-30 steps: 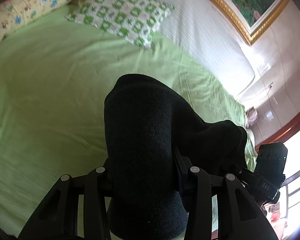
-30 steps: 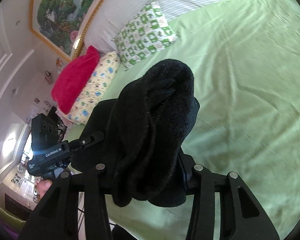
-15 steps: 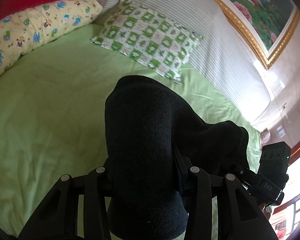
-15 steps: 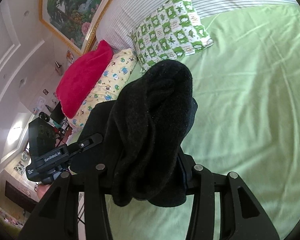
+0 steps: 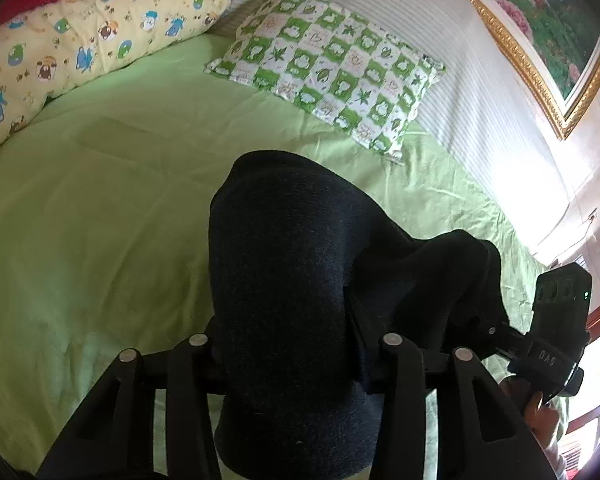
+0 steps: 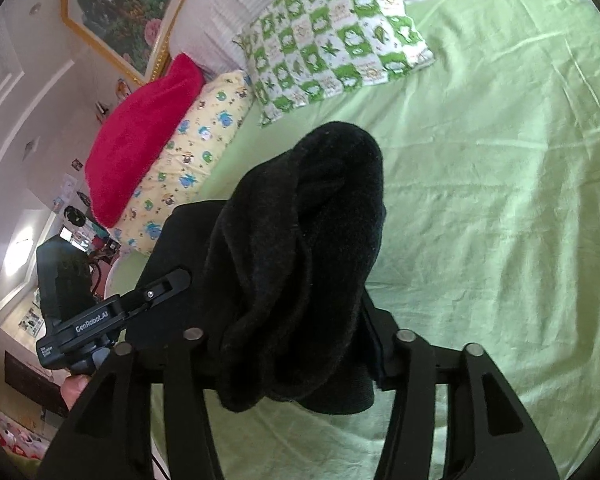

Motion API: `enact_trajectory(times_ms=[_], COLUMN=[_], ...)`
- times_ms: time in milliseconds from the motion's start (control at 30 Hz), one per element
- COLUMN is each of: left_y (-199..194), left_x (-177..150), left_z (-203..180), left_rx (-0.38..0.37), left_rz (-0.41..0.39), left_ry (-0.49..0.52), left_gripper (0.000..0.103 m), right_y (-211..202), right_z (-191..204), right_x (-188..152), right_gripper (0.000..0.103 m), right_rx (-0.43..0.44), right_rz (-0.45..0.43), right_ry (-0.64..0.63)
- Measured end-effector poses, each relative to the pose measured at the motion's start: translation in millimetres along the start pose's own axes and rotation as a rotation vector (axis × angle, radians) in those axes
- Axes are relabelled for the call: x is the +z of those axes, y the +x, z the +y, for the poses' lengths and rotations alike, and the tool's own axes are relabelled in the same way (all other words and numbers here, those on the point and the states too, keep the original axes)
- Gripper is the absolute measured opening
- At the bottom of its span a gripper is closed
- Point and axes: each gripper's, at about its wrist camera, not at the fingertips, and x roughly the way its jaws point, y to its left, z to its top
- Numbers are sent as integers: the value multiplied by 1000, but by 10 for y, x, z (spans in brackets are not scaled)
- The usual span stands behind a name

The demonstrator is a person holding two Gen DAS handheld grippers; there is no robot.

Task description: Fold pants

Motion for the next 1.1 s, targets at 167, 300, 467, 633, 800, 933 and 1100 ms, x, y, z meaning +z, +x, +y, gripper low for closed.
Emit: enact_trajectory(times_ms=[167, 300, 467, 633, 800, 933, 1100], left_y=[35, 69, 112, 83, 16, -36, -139], left_x=[-74, -117, -142, -162, -206, -267, -379], left_z=[90, 161, 135, 66, 4, -25, -66], left_rx=[13, 32, 67, 118, 156, 170, 196], left_rz=[5, 1, -6, -21, -19, -12, -18], left_ry=[-17, -23, 9, 32, 52, 56, 76], left_gripper=[66, 78, 81, 84, 85, 85, 86], right_y=[-9, -18, 58, 50, -16, -80, -212], right_z=[-140, -273, -378, -357, -282, -214, -81], right_x=[8, -12, -46, -61, -90, -147, -262], right_gripper=[66, 74, 77, 78, 79, 80, 83], right_rx=[-28, -34, -54, -65, -75, -78, -88], right_rz=[-5, -9, -5, -19, -17, -10, -28], right_ry=[10, 12, 2, -21, -23, -28, -63])
